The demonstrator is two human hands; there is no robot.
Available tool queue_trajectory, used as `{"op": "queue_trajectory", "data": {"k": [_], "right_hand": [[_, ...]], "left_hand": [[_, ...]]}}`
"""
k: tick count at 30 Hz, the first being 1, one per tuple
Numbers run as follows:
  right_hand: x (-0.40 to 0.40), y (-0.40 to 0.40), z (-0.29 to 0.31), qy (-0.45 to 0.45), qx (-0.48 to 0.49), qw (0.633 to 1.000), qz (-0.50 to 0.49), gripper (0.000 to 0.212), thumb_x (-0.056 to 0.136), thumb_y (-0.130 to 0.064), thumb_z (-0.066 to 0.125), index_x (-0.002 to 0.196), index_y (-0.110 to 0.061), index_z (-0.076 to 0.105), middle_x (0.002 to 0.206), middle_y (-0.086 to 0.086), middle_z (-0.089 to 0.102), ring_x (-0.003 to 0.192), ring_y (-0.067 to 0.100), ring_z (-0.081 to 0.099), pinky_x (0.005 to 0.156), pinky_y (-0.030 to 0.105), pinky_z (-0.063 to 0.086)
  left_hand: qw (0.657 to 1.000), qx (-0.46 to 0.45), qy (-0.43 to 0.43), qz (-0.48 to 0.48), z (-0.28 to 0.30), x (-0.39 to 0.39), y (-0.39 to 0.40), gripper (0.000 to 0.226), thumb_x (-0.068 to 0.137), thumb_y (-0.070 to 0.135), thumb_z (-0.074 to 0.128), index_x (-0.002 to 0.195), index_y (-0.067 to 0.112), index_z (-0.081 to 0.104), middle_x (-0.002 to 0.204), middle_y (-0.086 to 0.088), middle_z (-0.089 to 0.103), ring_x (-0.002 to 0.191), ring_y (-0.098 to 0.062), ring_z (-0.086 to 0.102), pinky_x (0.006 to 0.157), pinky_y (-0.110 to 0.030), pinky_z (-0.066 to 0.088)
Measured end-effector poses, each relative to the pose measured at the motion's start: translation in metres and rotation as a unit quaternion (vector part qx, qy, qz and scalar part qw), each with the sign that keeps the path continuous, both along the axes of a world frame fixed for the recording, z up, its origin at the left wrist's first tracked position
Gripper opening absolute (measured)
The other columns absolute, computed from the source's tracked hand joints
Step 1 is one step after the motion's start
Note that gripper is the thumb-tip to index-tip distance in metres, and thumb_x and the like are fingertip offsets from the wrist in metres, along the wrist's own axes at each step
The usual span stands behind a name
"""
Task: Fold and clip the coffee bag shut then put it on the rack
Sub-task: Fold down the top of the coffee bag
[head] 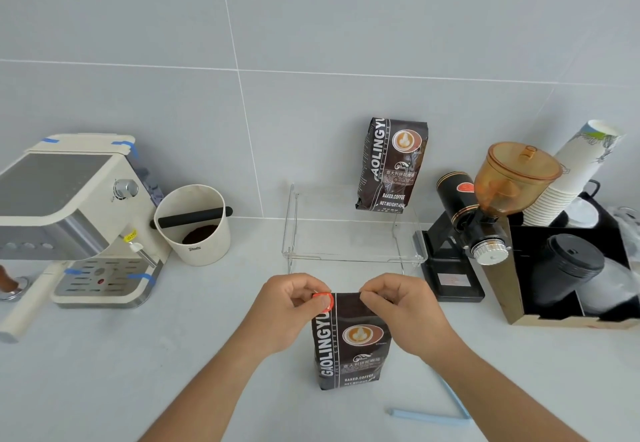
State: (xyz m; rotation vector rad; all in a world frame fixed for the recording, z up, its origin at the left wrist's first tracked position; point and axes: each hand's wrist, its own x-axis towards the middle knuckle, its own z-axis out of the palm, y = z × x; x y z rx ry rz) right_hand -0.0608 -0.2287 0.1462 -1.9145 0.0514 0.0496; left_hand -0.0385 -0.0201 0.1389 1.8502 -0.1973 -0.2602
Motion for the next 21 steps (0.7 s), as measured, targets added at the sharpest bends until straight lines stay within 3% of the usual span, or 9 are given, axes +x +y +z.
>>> {"op": "queue_trajectory", "data": {"k": [3, 5, 8, 11, 13, 16, 21], "right_hand": [[0.006, 0.005, 0.003, 0.069, 0.072, 0.995, -0.028, 0.029, 0.084, 0.001, 0.069, 0.067, -0.022, 0.074, 0.056, 0.004, 0.071, 0.054, 0.014, 0.061, 0.052, 0.021, 0.048], [0.009, 0.006, 0.003, 0.105, 0.103, 0.989, -0.033, 0.03, 0.083, 0.005, 0.067, 0.065, -0.018, 0.073, 0.055, 0.0, 0.072, 0.052, 0.014, 0.064, 0.047, 0.02, 0.05], [0.013, 0.006, 0.001, 0.154, 0.079, 0.984, -0.032, 0.026, 0.082, 0.001, 0.067, 0.065, -0.016, 0.075, 0.06, 0.0, 0.073, 0.054, 0.014, 0.066, 0.052, 0.023, 0.052], [0.014, 0.002, -0.001, 0.164, 0.04, 0.985, 0.022, 0.018, 0.082, -0.005, 0.066, 0.071, -0.014, 0.077, 0.065, 0.0, 0.074, 0.057, 0.014, 0.068, 0.055, 0.024, 0.051], [0.01, -0.006, 0.0, 0.138, -0.01, 0.985, 0.105, 0.008, 0.08, -0.012, 0.072, 0.081, -0.018, 0.077, 0.075, -0.005, 0.076, 0.066, 0.007, 0.069, 0.062, 0.019, 0.052], [0.004, -0.017, -0.004, 0.034, -0.164, 0.966, 0.195, 0.015, 0.078, -0.019, 0.075, 0.091, -0.027, 0.076, 0.083, -0.015, 0.07, 0.077, -0.004, 0.064, 0.069, 0.008, 0.046], [-0.001, -0.028, -0.011, -0.064, -0.187, 0.966, 0.169, 0.012, 0.085, -0.019, 0.073, 0.094, -0.025, 0.077, 0.078, -0.022, 0.072, 0.079, -0.001, 0.067, 0.07, 0.009, 0.048]], "left_hand": [[1.0, -0.006, 0.011, -0.007, -0.006, -0.004, -0.004, 0.026, 0.084, 0.014, 0.072, 0.087, 0.04, 0.075, 0.066, 0.004, 0.071, 0.062, -0.006, 0.061, 0.064, -0.014, 0.047], [0.999, 0.023, 0.006, -0.032, -0.009, -0.008, -0.004, 0.029, 0.074, 0.023, 0.079, 0.09, 0.047, 0.072, 0.079, 0.014, 0.074, 0.07, 0.0, 0.065, 0.069, -0.012, 0.05], [0.991, 0.115, -0.05, -0.057, -0.015, -0.009, -0.003, 0.039, 0.07, 0.027, 0.082, 0.095, 0.053, 0.066, 0.093, 0.007, 0.067, 0.085, -0.004, 0.064, 0.079, -0.022, 0.053], [0.979, 0.168, -0.094, -0.07, -0.017, -0.007, -0.003, 0.029, 0.079, 0.031, 0.075, 0.107, 0.039, 0.07, 0.09, 0.004, 0.061, 0.084, -0.007, 0.061, 0.082, -0.031, 0.052], [0.969, 0.205, -0.11, -0.087, -0.017, -0.006, -0.002, 0.024, 0.084, 0.036, 0.069, 0.108, 0.035, 0.07, 0.09, 0.005, 0.06, 0.085, -0.008, 0.061, 0.082, -0.036, 0.052], [0.956, 0.238, -0.124, -0.121, -0.017, -0.006, -0.001, 0.019, 0.088, 0.039, 0.06, 0.103, 0.034, 0.072, 0.09, 0.01, 0.061, 0.085, -0.007, 0.06, 0.076, -0.037, 0.052], [0.968, 0.185, -0.133, -0.103, -0.021, -0.009, 0.0, 0.016, 0.089, 0.027, 0.064, 0.102, 0.031, 0.072, 0.092, 0.013, 0.074, 0.085, -0.002, 0.065, 0.077, -0.031, 0.053]]}}
